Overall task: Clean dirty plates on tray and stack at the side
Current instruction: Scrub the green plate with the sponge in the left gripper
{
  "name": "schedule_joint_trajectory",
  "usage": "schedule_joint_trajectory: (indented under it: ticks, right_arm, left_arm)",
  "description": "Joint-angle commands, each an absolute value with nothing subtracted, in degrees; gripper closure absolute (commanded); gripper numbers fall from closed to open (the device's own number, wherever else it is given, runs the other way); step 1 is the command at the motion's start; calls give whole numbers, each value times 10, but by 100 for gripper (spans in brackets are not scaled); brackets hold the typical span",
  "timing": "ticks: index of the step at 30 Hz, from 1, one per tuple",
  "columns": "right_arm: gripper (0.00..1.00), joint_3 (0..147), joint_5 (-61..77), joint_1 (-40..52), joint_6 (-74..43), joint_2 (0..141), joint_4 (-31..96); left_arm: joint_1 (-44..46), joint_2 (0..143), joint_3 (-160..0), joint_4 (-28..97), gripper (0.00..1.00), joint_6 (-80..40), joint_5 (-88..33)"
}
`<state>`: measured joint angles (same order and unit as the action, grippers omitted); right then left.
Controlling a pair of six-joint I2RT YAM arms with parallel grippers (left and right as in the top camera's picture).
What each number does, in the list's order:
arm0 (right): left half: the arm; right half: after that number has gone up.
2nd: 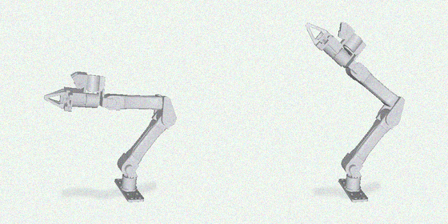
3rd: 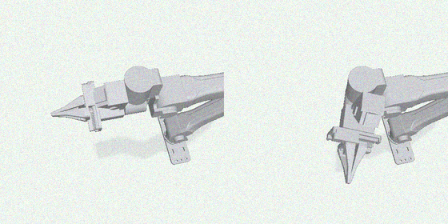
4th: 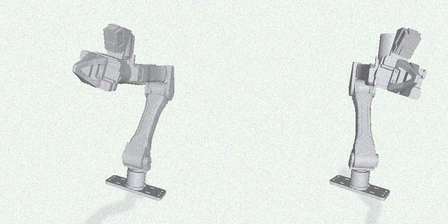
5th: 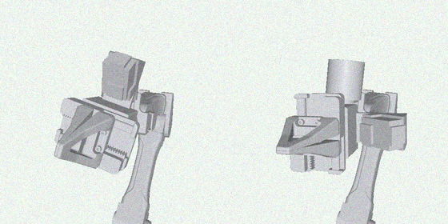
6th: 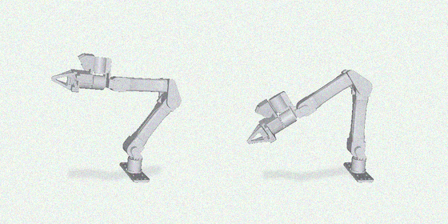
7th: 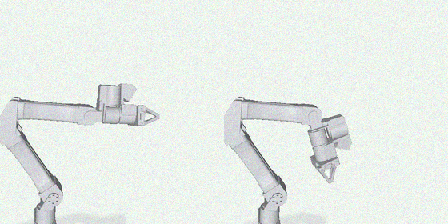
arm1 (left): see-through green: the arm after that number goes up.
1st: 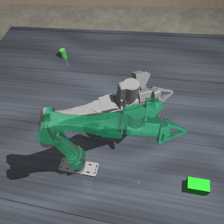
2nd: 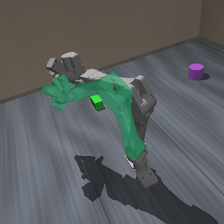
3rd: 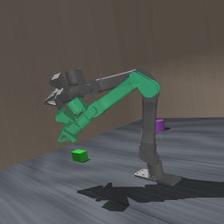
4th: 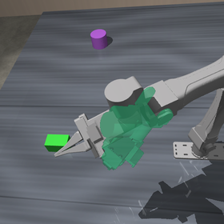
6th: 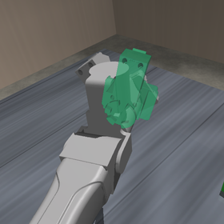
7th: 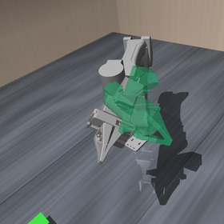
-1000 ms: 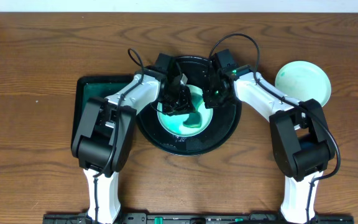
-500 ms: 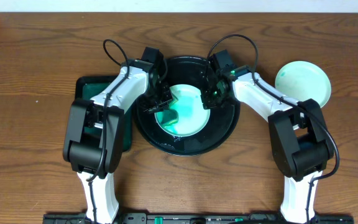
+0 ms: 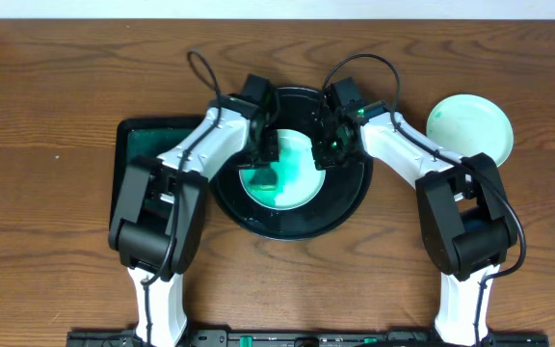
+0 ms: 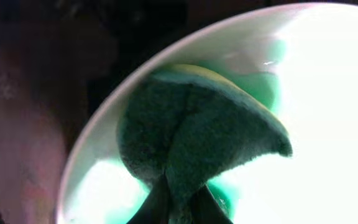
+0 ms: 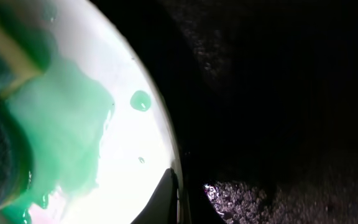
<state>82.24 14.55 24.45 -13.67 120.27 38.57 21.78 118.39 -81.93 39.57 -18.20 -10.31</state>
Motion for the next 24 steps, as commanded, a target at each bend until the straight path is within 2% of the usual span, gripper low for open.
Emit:
schedule_joint_trajectory:
  ticks: [1, 12, 24]
  right_arm:
    - [99, 816, 123, 248, -142, 1228, 390]
    - [99, 816, 123, 247, -141, 1228, 392]
    - [99, 816, 123, 246, -142, 1228, 393]
  left_arm:
    - [260, 1238, -814, 343, 93, -104, -101]
    - [295, 1238, -814, 322, 93, -70, -116]
    - [324, 1238, -814, 326, 93, 33, -234]
